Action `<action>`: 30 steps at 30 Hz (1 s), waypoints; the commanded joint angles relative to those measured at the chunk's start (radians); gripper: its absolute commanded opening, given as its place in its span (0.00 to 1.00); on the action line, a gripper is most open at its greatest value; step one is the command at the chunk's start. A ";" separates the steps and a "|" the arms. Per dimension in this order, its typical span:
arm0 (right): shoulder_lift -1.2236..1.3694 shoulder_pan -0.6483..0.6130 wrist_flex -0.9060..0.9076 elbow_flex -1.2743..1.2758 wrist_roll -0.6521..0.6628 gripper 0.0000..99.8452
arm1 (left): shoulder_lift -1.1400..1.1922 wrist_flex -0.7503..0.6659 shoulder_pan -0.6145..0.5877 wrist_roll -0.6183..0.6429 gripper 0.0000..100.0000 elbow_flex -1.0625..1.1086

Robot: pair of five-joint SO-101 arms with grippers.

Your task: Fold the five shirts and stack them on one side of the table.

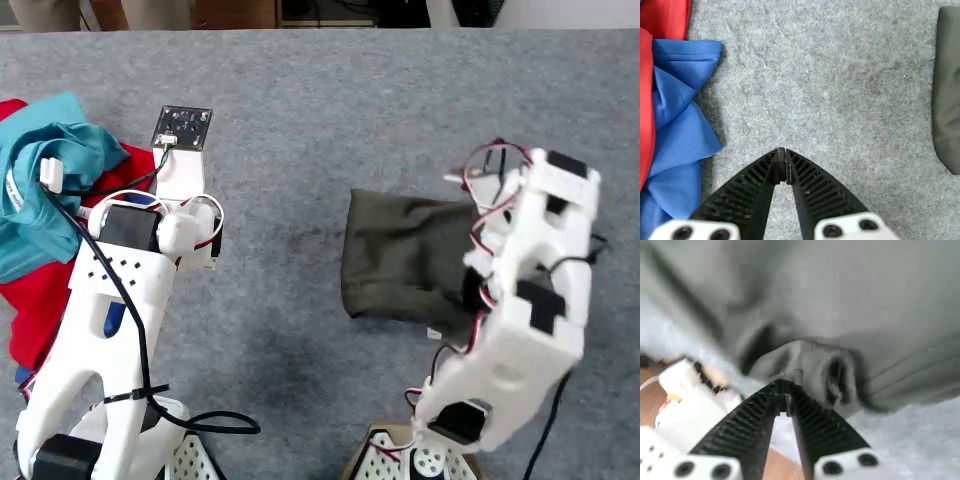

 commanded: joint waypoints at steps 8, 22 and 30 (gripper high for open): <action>-0.372 0.028 -0.029 -0.094 -0.051 0.00 | -0.001 -0.002 -0.009 -0.003 0.02 -0.034; -0.088 -0.050 -0.226 0.219 -0.265 0.00 | -0.001 0.008 -0.015 -0.006 0.02 -0.029; -0.073 0.183 -0.130 0.225 -0.164 0.00 | -0.001 0.003 -0.008 -0.006 0.02 -0.034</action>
